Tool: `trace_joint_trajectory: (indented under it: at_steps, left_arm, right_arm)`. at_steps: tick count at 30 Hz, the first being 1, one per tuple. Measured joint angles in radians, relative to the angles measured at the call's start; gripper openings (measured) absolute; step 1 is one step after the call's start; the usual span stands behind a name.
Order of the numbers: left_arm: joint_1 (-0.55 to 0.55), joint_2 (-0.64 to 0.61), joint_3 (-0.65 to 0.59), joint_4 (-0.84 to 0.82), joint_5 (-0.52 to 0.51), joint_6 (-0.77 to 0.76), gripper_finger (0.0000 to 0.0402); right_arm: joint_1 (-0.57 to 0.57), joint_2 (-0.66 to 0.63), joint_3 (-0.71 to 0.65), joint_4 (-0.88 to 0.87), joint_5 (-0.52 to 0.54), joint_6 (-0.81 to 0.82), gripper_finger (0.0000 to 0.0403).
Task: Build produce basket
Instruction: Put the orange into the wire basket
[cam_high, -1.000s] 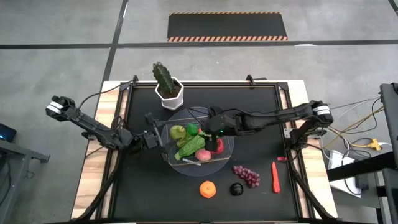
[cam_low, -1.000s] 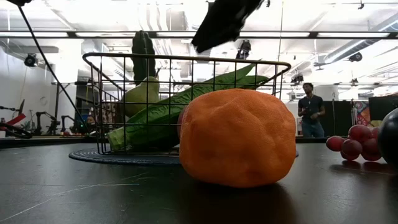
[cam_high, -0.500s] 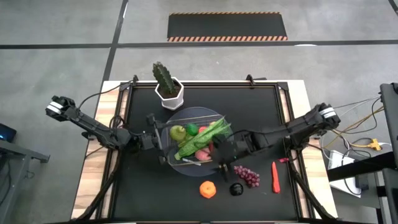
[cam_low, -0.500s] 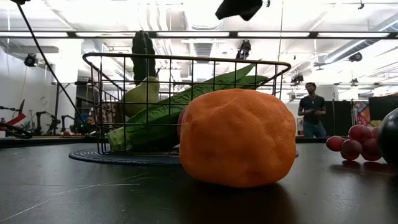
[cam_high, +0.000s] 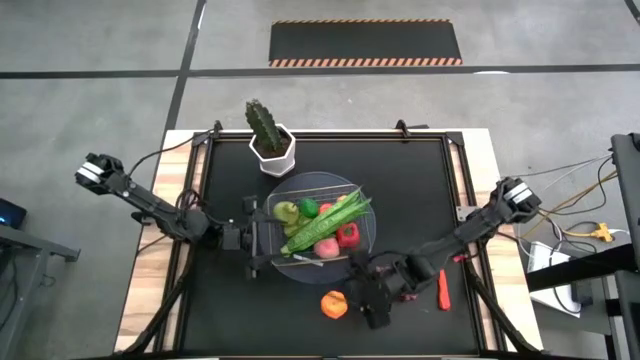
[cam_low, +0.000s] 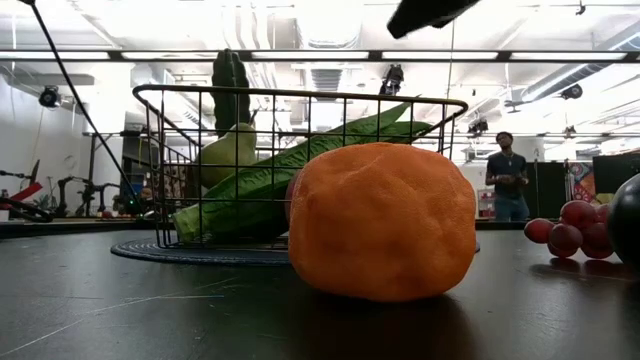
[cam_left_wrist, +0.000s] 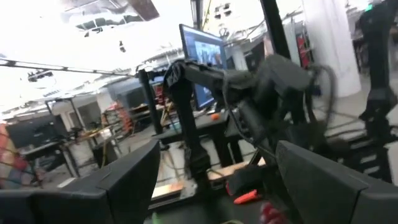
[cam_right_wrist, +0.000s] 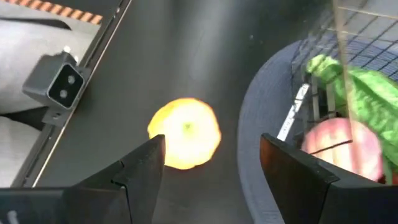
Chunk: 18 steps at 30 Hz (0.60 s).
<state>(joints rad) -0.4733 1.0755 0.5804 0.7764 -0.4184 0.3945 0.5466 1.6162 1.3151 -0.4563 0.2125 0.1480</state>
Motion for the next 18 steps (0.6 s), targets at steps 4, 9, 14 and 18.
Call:
trace_joint_trajectory:
  at_steps: [4, 9, 14, 18]
  left_arm:
    - [-0.022, 0.011, 0.000, 0.032, 0.000, -0.022, 0.0302]
    - [-0.051, 0.016, 0.000, 0.034, 0.001, -0.023, 0.0302]
    - [-0.080, 0.016, 0.000, 0.034, 0.000, -0.024, 0.0302]
    - [-0.099, 0.016, 0.000, 0.036, 0.001, -0.023, 0.0302]
  right_arm:
    - [0.054, 0.049, 0.000, 0.009, 0.044, 0.041, 0.0245]
    - [0.077, 0.094, 0.000, 0.015, 0.050, 0.164, 0.0261]
    - [0.080, 0.144, 0.003, 0.028, 0.059, 0.217, 0.0292]
    - [0.080, 0.202, 0.039, 0.032, 0.061, 0.228, 0.0305]
